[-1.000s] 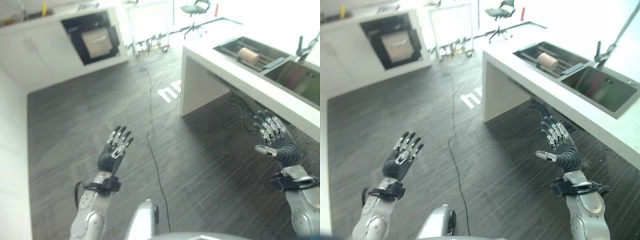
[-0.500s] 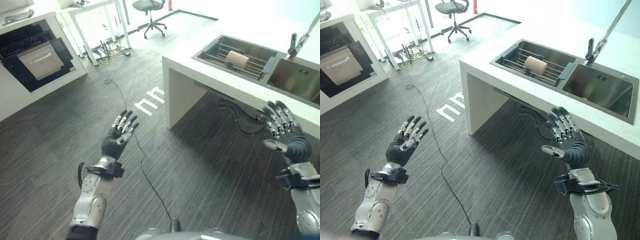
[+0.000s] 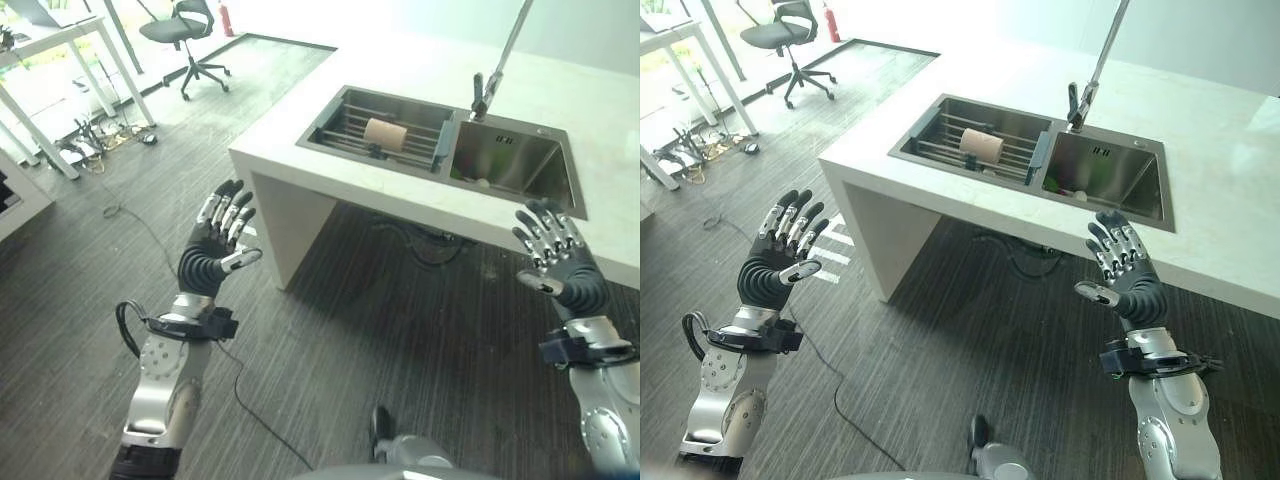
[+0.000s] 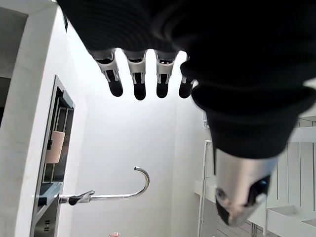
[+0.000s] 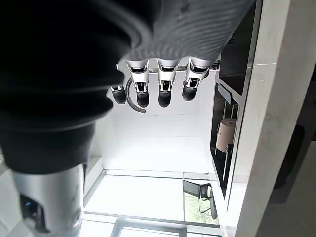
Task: Place the dishes in the dishwasher.
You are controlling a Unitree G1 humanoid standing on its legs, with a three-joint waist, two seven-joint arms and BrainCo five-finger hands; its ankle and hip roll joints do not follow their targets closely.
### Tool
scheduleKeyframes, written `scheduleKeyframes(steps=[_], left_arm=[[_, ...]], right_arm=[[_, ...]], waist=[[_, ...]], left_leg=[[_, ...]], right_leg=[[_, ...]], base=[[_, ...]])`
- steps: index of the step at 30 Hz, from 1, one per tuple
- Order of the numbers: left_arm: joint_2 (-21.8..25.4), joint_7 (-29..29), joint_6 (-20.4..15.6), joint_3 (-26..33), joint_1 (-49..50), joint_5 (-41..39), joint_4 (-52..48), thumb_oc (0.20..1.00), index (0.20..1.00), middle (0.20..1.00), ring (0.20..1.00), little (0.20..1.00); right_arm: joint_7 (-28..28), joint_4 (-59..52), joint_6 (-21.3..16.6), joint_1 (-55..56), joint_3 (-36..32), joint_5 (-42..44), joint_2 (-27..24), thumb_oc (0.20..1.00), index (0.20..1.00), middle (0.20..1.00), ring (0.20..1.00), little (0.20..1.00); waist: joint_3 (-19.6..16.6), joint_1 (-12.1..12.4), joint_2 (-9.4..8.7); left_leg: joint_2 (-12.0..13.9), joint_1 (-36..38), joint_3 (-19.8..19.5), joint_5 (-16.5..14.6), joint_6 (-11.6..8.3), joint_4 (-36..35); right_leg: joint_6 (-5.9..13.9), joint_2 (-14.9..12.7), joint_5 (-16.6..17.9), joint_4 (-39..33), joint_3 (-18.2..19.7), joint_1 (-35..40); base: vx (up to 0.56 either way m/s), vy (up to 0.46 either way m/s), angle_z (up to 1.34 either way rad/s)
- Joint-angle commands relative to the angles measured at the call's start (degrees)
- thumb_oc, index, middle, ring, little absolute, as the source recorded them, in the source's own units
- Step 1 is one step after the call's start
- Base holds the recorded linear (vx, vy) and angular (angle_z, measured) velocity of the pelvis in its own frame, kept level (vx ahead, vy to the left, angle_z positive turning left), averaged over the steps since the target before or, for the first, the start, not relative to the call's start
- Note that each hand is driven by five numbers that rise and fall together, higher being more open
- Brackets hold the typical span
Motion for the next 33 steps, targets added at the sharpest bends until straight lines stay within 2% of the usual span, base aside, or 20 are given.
scheduleKeyframes(steps=[1,2,3,5,6,8,9,11,12,13,16,20,22,24,26,27,29,31,32,33], left_arm=[[1.4,0.2,-3.6,2.7,0.3,-2.6,-4.4,1.0,1.0,1.0,1.0,1.0],[1.1,-0.3,-3.3,3.0,0.6,-3.7,-4.3,1.0,1.0,1.0,1.0,1.0],[0.2,-1.2,-2.8,3.1,1.2,-4.7,-4.2,1.0,1.0,1.0,1.0,1.0],[-0.6,-1.7,-3.1,3.2,1.9,-5.1,-4.1,1.0,1.0,1.0,1.0,1.0],[-0.9,-2.1,-3.4,3.4,2.2,-4.8,-4.1,1.0,1.0,1.0,1.0,1.0],[-1.0,-3.0,-3.5,4.0,2.7,-5.7,-4.4,1.0,1.0,1.0,1.0,1.0],[-1.0,-3.6,-3.7,4.5,3.2,-5.9,-4.6,1.0,1.0,1.0,1.0,1.0],[-0.8,-4.0,-4.6,4.9,4.6,-5.2,-4.6,1.0,1.0,1.0,1.0,1.0],[-0.8,-3.4,-5.1,5.2,5.6,-3.9,-4.6,1.0,1.0,1.0,1.0,1.0],[-0.6,-3.2,-5.7,5.2,6.0,-3.5,-4.4,1.0,1.0,1.0,1.0,1.0],[-0.5,-3.5,-6.5,5.6,6.5,-3.3,-4.1,1.0,1.0,1.0,1.0,1.0],[0.7,-2.8,-6.8,6.1,5.3,-2.0,-3.5,1.0,1.0,1.0,1.0,1.0],[1.7,-2.7,-5.3,5.7,3.1,-3.1,-3.2,1.0,1.0,1.0,1.0,1.0],[1.5,-3.4,-5.4,5.6,2.3,-2.3,-3.2,1.0,1.0,1.0,1.0,1.0],[1.9,-1.8,-5.8,6.1,1.9,0.1,-2.7,1.0,1.0,1.0,1.0,1.0],[1.9,-0.9,-5.9,6.2,1.8,2.3,-2.6,1.0,1.0,1.0,1.0,1.0],[3.8,3.2,-4.6,6.2,-0.6,7.0,-3.1,1.0,1.0,1.0,1.0,1.0],[4.4,5.3,-4.2,5.3,-2.7,9.6,-2.9,1.0,1.0,1.0,1.0,1.0],[4.6,7.0,-3.8,4.6,-3.4,10.8,-3.3,1.0,1.0,1.0,1.0,1.0],[4.8,8.6,-2.4,3.8,-4.5,10.7,-3.6,1.0,1.0,1.0,1.0,1.0]], right_arm=[[-2.7,-2.6,-5.0,-1.7,-3.5,-1.6,-1.0,1.0,1.0,1.0,1.0,1.0],[-2.8,-2.6,-5.1,-1.4,-3.7,-1.8,-1.0,1.0,1.0,1.0,1.0,1.0],[-3.3,-2.7,-5.4,-1.2,-4.0,-2.2,-1.3,1.0,1.0,1.0,1.0,1.0],[-3.1,-2.4,-5.8,-1.3,-4.2,-2.6,-1.3,1.0,1.0,1.0,1.0,1.0],[-3.0,-2.3,-5.7,-1.6,-4.4,-2.7,-1.3,1.0,1.0,1.0,1.0,1.0],[-3.3,-2.4,-4.9,-2.1,-4.5,-3.5,-1.4,1.0,1.0,1.0,1.0,1.0],[-3.3,-2.3,-4.7,-2.2,-4.8,-3.8,-1.3,1.0,1.0,1.0,1.0,1.0],[-2.8,-2.7,-5.4,-0.8,-5.3,-3.8,-1.1,1.0,1.0,1.0,1.0,1.0],[-2.0,-3.2,-5.7,0.3,-5.8,-3.2,-1.0,1.0,1.0,1.0,1.0,1.0],[-1.3,-3.2,-5.8,0.8,-6.4,-2.4,-1.4,1.0,1.0,1.0,1.0,1.0],[-0.7,-3.1,-5.1,0.5,-7.5,-1.4,-2.6,1.0,1.0,1.0,1.0,1.0],[-1.2,-3.7,-3.6,-1.6,-7.4,-1.5,-3.9,1.0,1.0,1.0,1.0,1.0],[-1.1,-4.5,-2.5,-1.0,-8.3,2.3,-4.1,1.0,1.0,1.0,1.0,1.0],[0.7,-4.9,-1.9,-0.1,-8.8,5.9,-2.4,1.0,1.0,1.0,1.0,1.0],[1.9,-5.0,-2.2,1.2,-8.3,4.8,0.0,1.0,1.0,1.0,1.0,1.0],[2.2,-5.0,-1.8,1.0,-7.9,4.4,0.4,1.0,1.0,1.0,1.0,1.0],[3.4,-5.5,-2.1,-1.1,-7.6,6.3,-0.5,1.0,1.0,1.0,1.0,1.0],[3.5,-5.4,-1.9,-3.5,-6.2,6.2,-1.2,1.0,1.0,1.0,1.0,1.0],[3.2,-5.3,-1.6,-4.8,-5.2,5.6,-1.3,1.0,1.0,1.0,1.0,1.0],[2.4,-5.4,-1.0,-6.2,-3.3,4.2,-1.3,1.0,1.0,1.0,1.0,1.0]], waist=[[-1.1,-0.1,-0.53],[-1.0,-0.2,-0.71],[-0.6,-0.1,-1.12],[-0.1,0.1,-1.32],[0.1,0.3,-1.36],[0.4,0.7,-1.09],[0.1,0.8,-0.56],[-0.5,0.9,0.57],[-0.9,1.1,1.2],[-1.2,1.1,1.39],[-1.7,1.3,1.67],[-2.6,2.2,2.1],[-3.1,2.0,1.53],[-3.4,1.9,0.89],[-3.4,1.6,0.67],[-3.5,1.6,0.49],[-3.1,2.0,0.2],[-2.6,2.3,0.11],[-2.3,2.4,0.0],[-2.0,2.4,0.15]], left_leg=[[9.2,-4.3,2.7,2.3,-0.75,-0.5],[9.5,-5.9,3.0,2.9,-1.16,3.6],[9.6,-8.9,2.9,3.5,-1.63,11.2],[9.1,-12.7,1.7,4.0,-1.62,18.0],[9.1,-14.6,1.4,3.2,-1.12,18.4],[10.1,-14.5,1.8,2.9,-0.81,13.0],[10.8,-13.0,2.0,3.0,-0.76,5.5],[12.6,-10.5,-0.2,6.3,-1.53,-6.5],[14.7,-10.0,-1.5,10.2,-2.5,-12.1],[16.1,-10.5,-1.5,11.5,-3.09,-13.0],[17.9,-12.9,-1.4,13.2,-3.83,-13.0],[17.4,-12.8,-2.6,11.9,-3.59,-13.0],[14.9,-12.1,-2.7,10.7,-2.4,-13.0],[12.7,-11.6,-4.0,10.2,-0.98,-13.0],[10.7,-10.5,-6.4,9.8,1.15,-13.0],[10.3,-10.1,-6.9,9.6,1.43,-13.0],[10.7,-9.1,-6.7,8.7,0.91,-13.0],[11.4,-8.5,-5.2,7.8,0.33,-13.0],[11.7,-8.0,-4.5,7.2,0.13,-13.0],[12.8,-7.4,-3.6,6.6,-0.08,-13.0]], right_leg=[[7.68,-1.2,-6.8,0.8,1.3,2.2],[7.17,-1.2,-7.1,1.0,1.2,2.5],[6.36,-1.7,-7.7,1.9,1.4,2.6],[5.52,-1.8,-8.4,3.1,2.4,2.8],[5.48,-1.7,-8.9,3.6,3.5,3.1],[5.76,-1.3,-10.0,3.6,4.9,4.2],[6.24,-1.2,-10.8,3.4,5.4,4.8],[6.78,-0.8,-12.2,3.4,6.9,5.8],[6.94,-0.7,-12.3,2.6,8.2,6.7],[6.99,-0.8,-12.6,2.1,8.4,7.2],[7.65,-2.3,-13.4,1.3,8.3,9.4],[10.25,-5.9,-14.5,2.5,7.5,10.6],[12.44,-8.0,-13.7,4.7,6.6,10.6],[13.67,-9.2,-10.5,10.0,6.6,7.7],[13.53,-7.6,-8.2,19.5,8.8,2.9],[13.36,-7.1,-7.5,20.4,9.2,1.6],[12.37,-6.5,-9.1,12.0,7.6,0.8],[12.34,-8.2,-7.2,6.3,5.5,0.7],[12.5,-9.4,-5.0,4.8,4.6,0.3],[13.03,-9.9,-5.0,4.1,4.6,0.2]], base=[[0.18,-0.282,0.11],[0.2,-0.311,0.12],[0.13,-0.208,0.12],[0.15,-0.142,-0.15],[0.23,-0.058,-0.38],[0.26,0.054,-0.53],[0.33,0.161,-0.54],[0.41,0.227,-0.37],[0.4,0.254,-0.41],[0.36,0.259,-0.53],[0.3,0.301,-0.56],[0.35,0.484,-0.54],[0.29,0.512,-0.66],[0.22,0.364,0.05],[0.28,0.308,0.06],[0.26,0.147,0.1],[0.17,-0.037,0.06],[0.06,-0.166,-0.13],[0.07,-0.344,-0.08],[0.08,-0.383,-0.1]])
